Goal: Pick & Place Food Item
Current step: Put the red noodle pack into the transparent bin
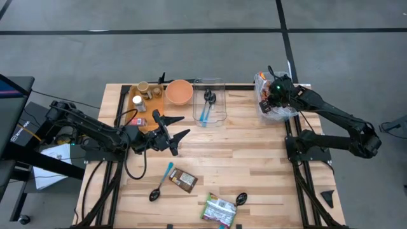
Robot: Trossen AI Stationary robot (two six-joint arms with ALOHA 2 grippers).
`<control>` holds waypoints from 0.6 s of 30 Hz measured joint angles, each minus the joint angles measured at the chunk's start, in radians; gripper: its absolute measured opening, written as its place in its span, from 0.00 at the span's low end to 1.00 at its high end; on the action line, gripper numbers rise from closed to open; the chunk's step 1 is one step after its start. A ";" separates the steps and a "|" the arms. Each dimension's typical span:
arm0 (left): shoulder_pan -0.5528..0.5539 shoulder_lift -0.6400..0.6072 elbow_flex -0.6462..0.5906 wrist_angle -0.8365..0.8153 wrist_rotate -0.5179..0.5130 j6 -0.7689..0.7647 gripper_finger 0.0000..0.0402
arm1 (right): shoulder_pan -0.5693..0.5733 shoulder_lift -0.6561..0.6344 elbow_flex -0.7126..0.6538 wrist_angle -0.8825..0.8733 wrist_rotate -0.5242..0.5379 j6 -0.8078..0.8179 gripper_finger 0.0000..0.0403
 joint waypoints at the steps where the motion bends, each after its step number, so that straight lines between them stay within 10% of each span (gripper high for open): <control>1: 0.000 0.000 0.000 0.000 0.000 0.000 0.62 | 0.000 0.000 0.000 0.000 0.000 0.000 0.01; 18: 0.000 0.000 0.000 0.000 0.000 0.000 0.62 | 0.010 0.001 -0.003 0.060 -0.003 -0.031 0.10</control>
